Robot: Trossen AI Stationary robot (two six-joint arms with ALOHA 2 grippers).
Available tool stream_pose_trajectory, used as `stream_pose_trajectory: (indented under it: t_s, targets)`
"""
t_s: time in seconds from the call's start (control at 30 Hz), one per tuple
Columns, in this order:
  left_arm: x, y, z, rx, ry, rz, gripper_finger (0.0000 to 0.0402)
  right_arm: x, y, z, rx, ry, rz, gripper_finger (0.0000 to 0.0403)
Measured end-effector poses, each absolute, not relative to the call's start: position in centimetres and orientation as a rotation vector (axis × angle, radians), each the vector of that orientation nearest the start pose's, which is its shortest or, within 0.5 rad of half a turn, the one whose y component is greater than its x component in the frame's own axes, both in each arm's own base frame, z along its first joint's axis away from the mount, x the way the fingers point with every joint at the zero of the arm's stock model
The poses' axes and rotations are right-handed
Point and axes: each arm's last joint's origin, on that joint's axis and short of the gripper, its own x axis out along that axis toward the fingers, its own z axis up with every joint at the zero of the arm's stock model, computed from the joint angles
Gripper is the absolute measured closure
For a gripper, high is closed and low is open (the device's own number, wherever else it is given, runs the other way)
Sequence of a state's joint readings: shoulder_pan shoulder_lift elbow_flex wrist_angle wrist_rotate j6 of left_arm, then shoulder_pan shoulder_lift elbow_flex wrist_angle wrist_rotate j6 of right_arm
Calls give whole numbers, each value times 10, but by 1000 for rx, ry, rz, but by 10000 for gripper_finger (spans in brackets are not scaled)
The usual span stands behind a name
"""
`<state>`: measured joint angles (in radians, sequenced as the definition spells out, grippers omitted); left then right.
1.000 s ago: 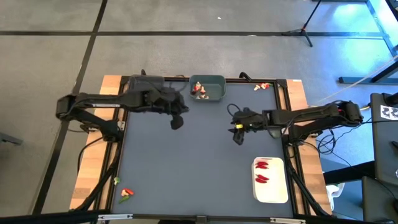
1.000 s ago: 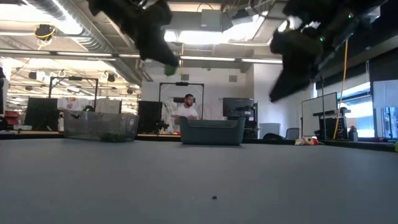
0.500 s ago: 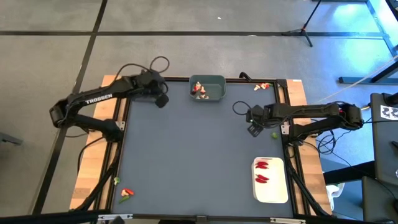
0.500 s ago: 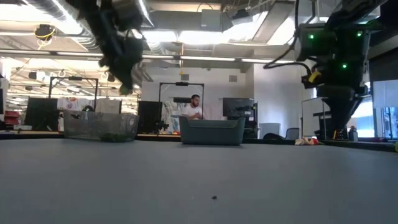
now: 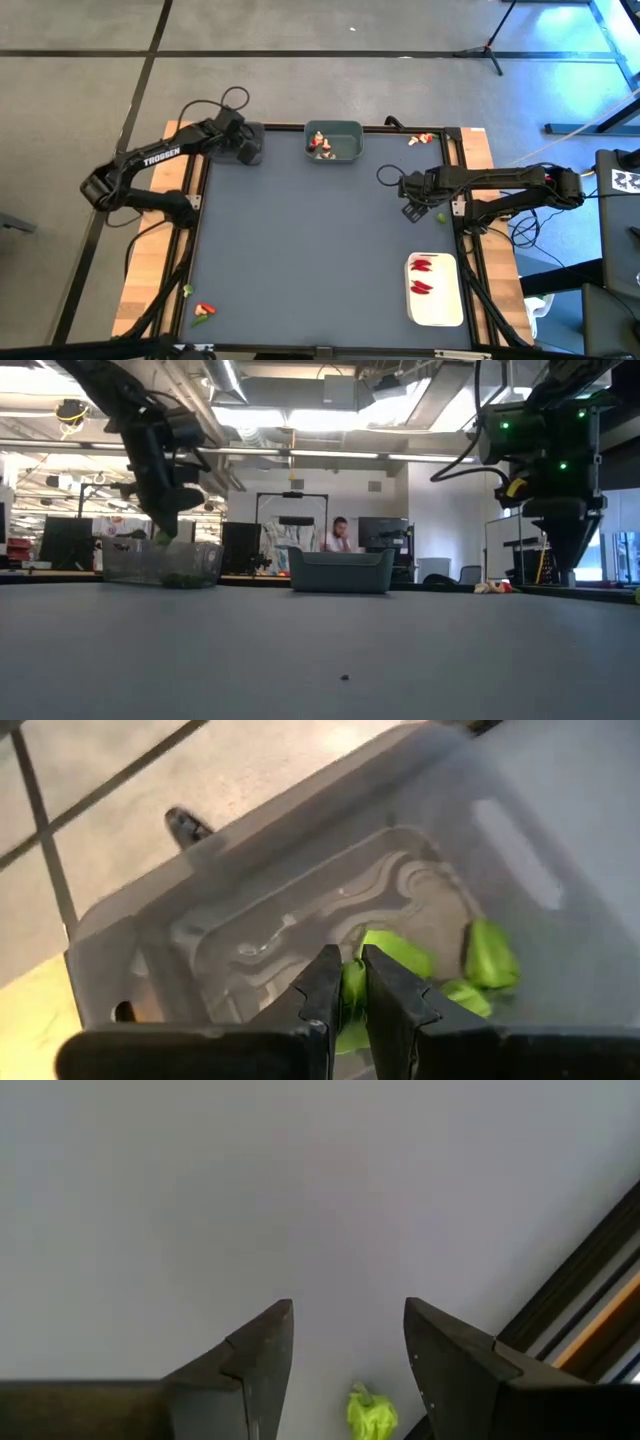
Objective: Sort produce into baskets
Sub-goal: Put the green chili pepper into the black bin
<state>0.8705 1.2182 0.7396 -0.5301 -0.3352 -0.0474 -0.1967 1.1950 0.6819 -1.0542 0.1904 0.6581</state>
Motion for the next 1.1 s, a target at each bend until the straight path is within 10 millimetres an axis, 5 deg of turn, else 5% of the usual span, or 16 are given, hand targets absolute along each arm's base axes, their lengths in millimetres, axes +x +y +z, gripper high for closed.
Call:
stream_pose_trajectory:
  t_s: [0.17, 0.57, 0.83, 1.1]
  targets:
    - [130, 182, 206, -359, 1016, 1156, 360, 160, -37, 185, 531, 1442, -794, 210]
    - [133, 180, 206, -379, 998, 1150, 253, 153, -33, 185, 642, 1525, -799, 210]
    - [142, 175, 207, -340, 994, 1098, 249, 151, -31, 184, 734, 1554, -861, 210]
    - [150, 174, 210, -309, 940, 1079, 253, 154, -31, 161, 736, 1650, -870, 210]
